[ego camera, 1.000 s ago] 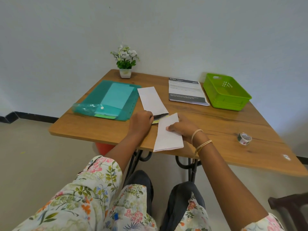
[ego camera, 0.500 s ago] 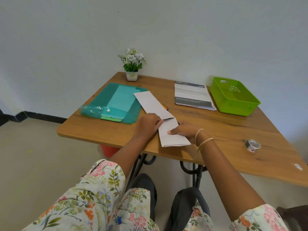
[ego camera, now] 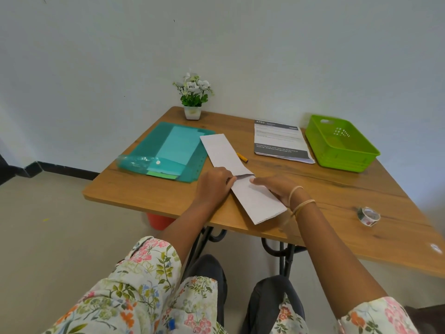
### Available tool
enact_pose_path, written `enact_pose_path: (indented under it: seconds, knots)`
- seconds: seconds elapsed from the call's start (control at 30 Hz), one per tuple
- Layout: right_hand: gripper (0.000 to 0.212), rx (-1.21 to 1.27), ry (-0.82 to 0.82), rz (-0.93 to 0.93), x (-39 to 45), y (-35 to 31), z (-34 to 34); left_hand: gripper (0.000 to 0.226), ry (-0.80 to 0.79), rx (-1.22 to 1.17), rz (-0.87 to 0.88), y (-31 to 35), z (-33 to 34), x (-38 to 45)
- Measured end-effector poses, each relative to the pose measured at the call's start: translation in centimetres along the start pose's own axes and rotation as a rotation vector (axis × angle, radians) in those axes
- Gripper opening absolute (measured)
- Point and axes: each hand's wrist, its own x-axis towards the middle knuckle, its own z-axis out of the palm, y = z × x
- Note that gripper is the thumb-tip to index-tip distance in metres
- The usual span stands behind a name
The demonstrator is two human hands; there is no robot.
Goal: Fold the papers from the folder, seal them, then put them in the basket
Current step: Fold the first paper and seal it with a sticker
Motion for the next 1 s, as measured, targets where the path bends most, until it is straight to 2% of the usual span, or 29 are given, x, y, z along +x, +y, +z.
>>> enact_pose_path:
  seconds: [0.07,0.13,0.2,0.27,0.37,0.5,0.63,0.73,0.77,0.87,0.93,1.0]
  knots:
    - [0.053,-0.135,-0.003,0.019,-0.5,0.7,-0.3,0.023,0.017,0.025,-0.018,0.1,-0.1,0.0]
    - [0.045,-0.211,-0.049,0.047,-1.2,1.0,-0.8,0.021,0.028,0.034,-0.021,0.3,-0.1,0.0]
    - [0.031,-0.141,-0.079,0.061,-1.8,1.1,-1.3,0.021,0.03,0.041,-0.016,0.4,-0.1,0.0]
    - [0.027,-0.008,-0.042,0.062,-1.9,0.9,-1.3,0.021,0.018,0.041,-0.003,0.3,0.0,0.1]
    - [0.032,0.146,0.084,0.036,-1.3,0.6,-0.2,0.021,-0.018,0.013,0.026,0.2,0.1,0.0]
    - [0.036,0.31,0.21,-0.113,0.2,0.8,2.1,0.02,-0.045,-0.05,0.052,0.2,-0.1,-0.2]
    - [0.015,0.34,0.313,-0.186,1.1,1.3,3.7,0.02,-0.047,-0.058,0.08,0.3,-0.2,-0.2]
    - [0.008,0.394,0.24,-0.266,1.0,1.6,3.4,0.019,-0.04,-0.062,0.063,0.3,-0.2,-0.2]
    - [0.011,0.41,0.18,-0.293,0.7,1.7,3.0,0.019,-0.038,-0.062,0.054,0.3,-0.2,-0.2]
    - [0.038,0.473,-0.015,-0.339,-0.2,2.2,1.6,0.019,-0.03,-0.07,0.034,0.3,-0.1,-0.2]
    - [0.041,0.485,-0.09,-0.361,-0.3,2.7,0.8,0.019,-0.025,-0.079,0.026,0.3,-0.1,-0.2]
    - [0.039,0.456,-0.082,-0.378,-0.3,3.0,0.6,0.019,-0.023,-0.083,0.023,0.3,0.0,-0.2]
